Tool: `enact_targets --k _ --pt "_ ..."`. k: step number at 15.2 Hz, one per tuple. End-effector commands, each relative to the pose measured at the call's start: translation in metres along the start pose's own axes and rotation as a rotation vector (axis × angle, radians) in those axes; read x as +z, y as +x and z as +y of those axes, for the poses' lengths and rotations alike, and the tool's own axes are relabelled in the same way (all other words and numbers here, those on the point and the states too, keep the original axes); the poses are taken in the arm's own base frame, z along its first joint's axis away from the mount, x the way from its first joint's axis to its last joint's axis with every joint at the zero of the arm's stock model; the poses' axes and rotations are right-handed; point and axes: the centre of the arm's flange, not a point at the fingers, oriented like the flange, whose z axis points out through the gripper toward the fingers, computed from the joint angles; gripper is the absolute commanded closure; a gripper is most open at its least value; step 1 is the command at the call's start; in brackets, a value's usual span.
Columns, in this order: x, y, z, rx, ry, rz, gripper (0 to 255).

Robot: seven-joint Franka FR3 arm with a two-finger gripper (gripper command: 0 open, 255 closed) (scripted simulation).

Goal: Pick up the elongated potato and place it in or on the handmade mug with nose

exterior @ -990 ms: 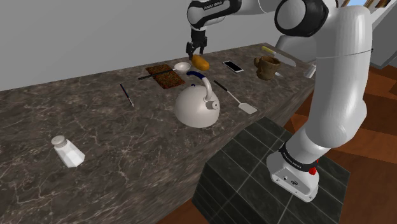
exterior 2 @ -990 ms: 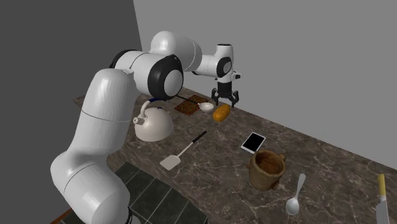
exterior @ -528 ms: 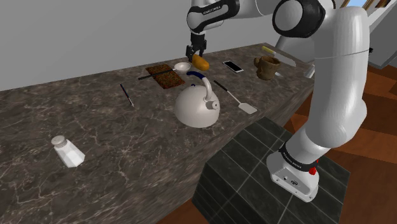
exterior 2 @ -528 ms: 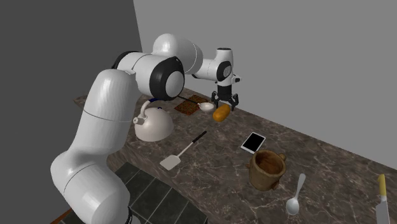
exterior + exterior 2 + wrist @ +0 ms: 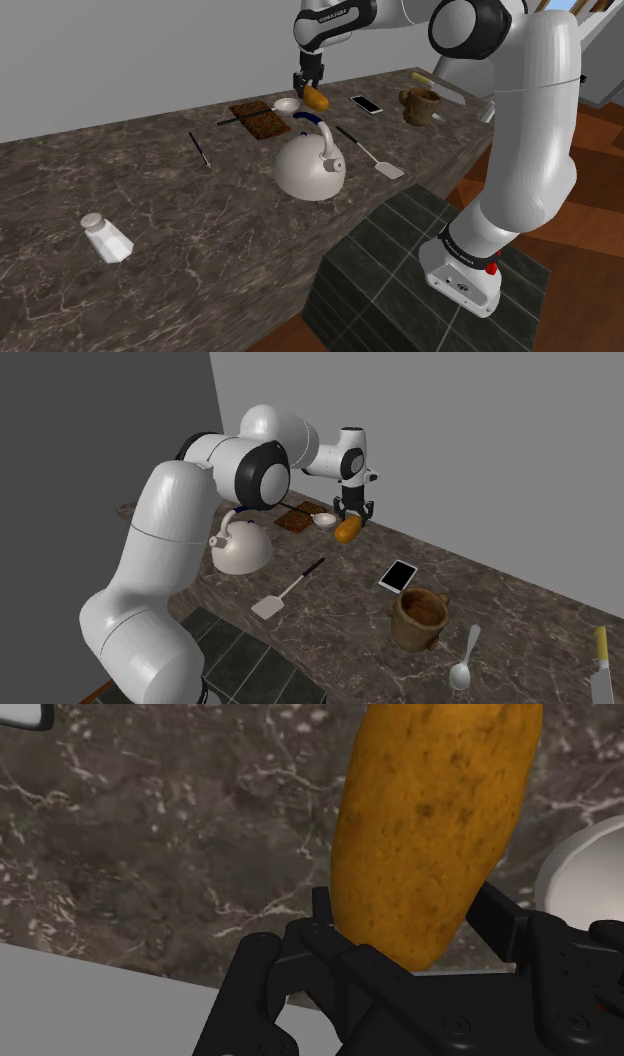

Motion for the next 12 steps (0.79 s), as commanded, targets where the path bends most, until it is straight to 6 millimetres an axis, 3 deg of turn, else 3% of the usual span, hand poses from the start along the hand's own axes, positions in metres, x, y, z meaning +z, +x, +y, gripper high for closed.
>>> enact_targets --k 1,5,12 --pt "0.001 0.000 0.000 0.000 0.000 -0.001 255" --pt "0.001 0.000 0.000 0.000 0.000 -0.001 255" --pt "-0.036 0.001 0.003 0.000 0.000 -0.001 255"
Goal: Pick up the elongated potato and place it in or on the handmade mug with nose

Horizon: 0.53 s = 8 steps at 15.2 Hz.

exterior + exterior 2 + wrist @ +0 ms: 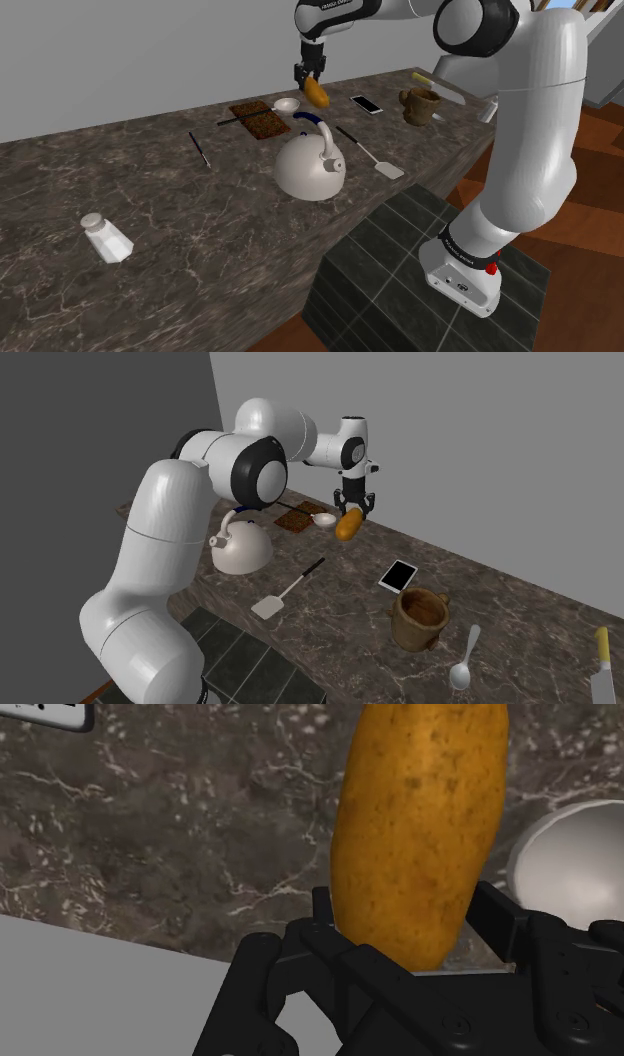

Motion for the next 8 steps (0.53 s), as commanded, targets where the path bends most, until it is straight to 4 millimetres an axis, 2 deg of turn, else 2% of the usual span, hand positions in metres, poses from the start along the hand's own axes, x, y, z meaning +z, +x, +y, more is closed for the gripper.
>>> enact_targets --k 1,8 --pt "-0.010 0.001 0.001 0.000 0.000 0.000 255" --pt "-0.047 0.001 0.004 0.000 0.000 0.000 255"
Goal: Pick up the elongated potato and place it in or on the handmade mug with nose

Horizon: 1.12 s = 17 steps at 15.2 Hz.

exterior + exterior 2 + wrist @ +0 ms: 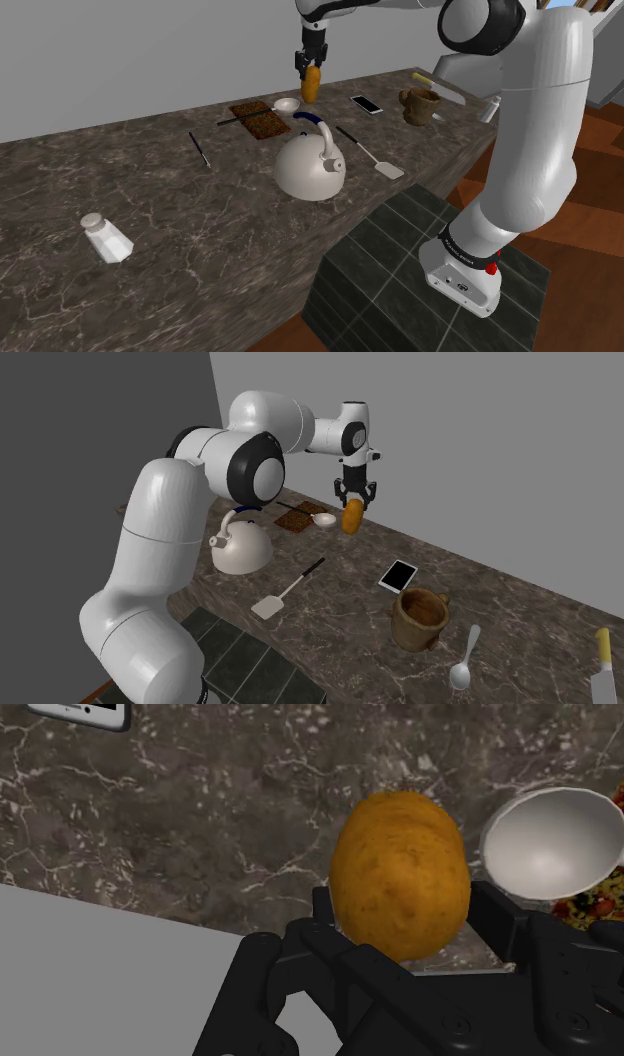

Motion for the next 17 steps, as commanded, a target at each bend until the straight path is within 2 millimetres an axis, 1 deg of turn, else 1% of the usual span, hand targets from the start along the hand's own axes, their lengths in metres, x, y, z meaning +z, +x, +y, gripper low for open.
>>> enact_targets --k 1,17 --pt "-0.011 0.000 0.002 0.000 0.000 0.000 255" --pt "-0.096 0.002 0.010 0.000 0.000 0.000 255"
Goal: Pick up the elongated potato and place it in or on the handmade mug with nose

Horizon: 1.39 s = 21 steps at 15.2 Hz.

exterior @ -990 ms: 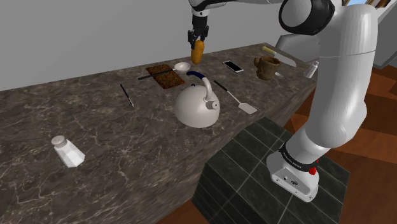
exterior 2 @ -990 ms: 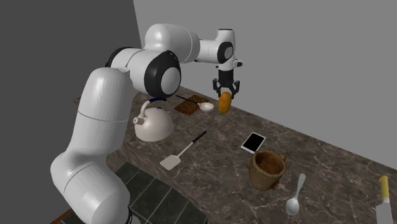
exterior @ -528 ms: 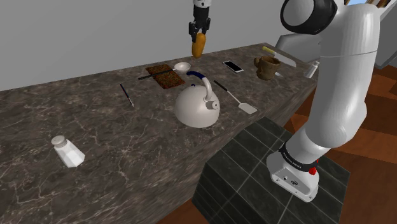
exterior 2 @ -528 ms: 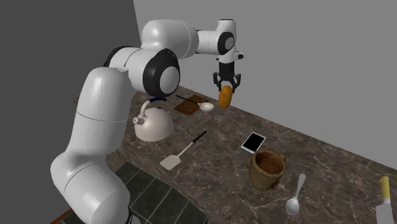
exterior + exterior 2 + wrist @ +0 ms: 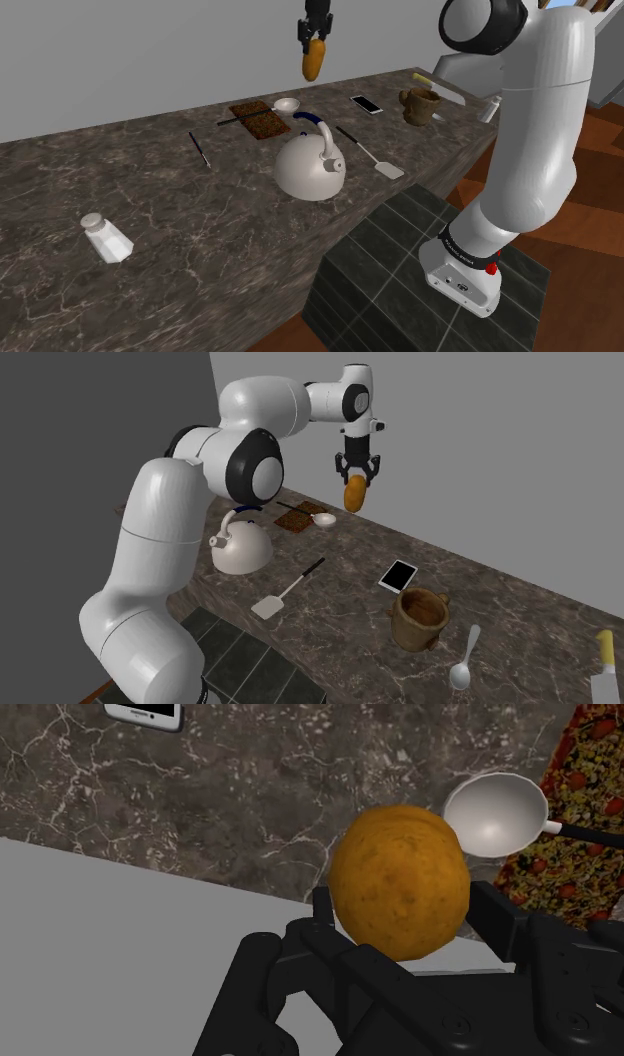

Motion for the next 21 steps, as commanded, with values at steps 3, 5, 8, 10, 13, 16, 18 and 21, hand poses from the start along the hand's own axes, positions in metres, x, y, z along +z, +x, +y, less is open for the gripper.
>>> enact_targets --k 3,5,8,10,13,16,18,21 --pt "-0.021 0.000 0.004 0.000 0.000 -0.001 255" --pt "-0.028 0.001 0.004 0.000 0.000 -0.001 255" --pt "-0.027 -0.028 0.032 0.000 0.000 -0.001 255" --pt "-0.026 -0.046 0.051 0.000 0.000 -0.001 255" --pt "-0.025 -0.074 0.079 0.000 0.000 -0.001 255" --pt "-0.024 -0.102 0.107 0.000 0.000 -0.001 255" --pt "-0.023 -0.121 0.125 0.000 0.000 -0.001 255" --pt "-0.022 -0.149 0.153 0.000 0.000 -0.001 255"
